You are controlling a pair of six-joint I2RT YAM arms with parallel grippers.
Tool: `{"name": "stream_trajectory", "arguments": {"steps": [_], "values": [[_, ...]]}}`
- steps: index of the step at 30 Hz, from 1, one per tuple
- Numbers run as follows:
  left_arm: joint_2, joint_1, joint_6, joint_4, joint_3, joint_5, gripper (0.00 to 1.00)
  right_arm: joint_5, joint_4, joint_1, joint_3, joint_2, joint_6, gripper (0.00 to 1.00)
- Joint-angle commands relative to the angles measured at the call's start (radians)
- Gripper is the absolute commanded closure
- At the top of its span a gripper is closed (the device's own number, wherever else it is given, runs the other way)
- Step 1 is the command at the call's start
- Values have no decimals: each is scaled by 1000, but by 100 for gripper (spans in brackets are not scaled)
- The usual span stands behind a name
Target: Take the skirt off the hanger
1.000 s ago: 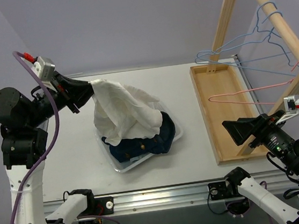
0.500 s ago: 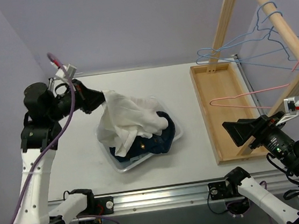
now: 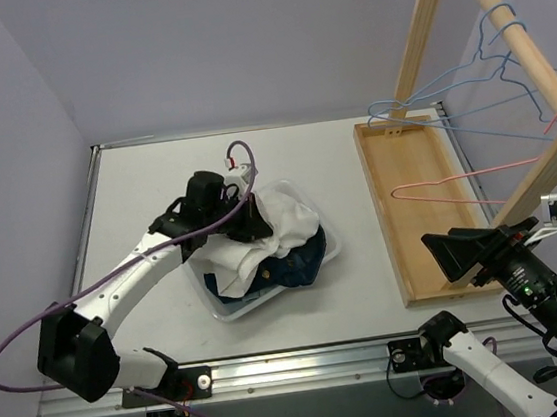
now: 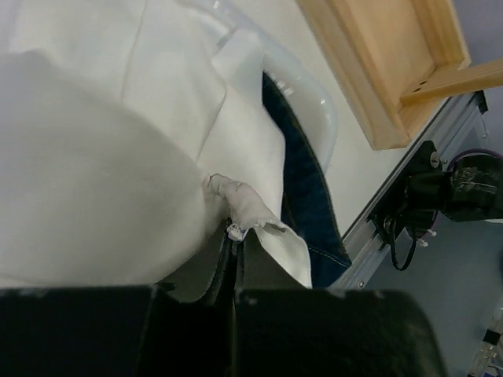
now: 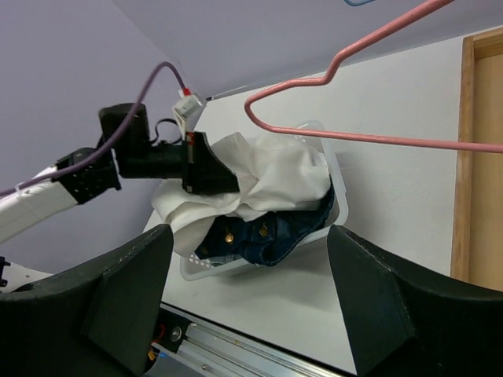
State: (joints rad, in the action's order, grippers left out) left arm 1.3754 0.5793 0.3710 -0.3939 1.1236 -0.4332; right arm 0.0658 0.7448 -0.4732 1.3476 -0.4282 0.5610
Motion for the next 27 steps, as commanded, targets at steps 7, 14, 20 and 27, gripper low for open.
{"name": "stream_trajectory", "arguments": {"steps": [7,14,20,27], "values": [[292,31,258,420,-220,24,98,34,-70,-10,-126,-4,45,25],[232,33,218,348,-217,72,83,9,-39,-10,-166,-20,33,25],[48,54,163,164,-142,152,6,-58,-7,-12,-188,-44,25,20],[-159,146,140,4,-22,333,6,-242,76,-12,-206,-101,45,0]]}}
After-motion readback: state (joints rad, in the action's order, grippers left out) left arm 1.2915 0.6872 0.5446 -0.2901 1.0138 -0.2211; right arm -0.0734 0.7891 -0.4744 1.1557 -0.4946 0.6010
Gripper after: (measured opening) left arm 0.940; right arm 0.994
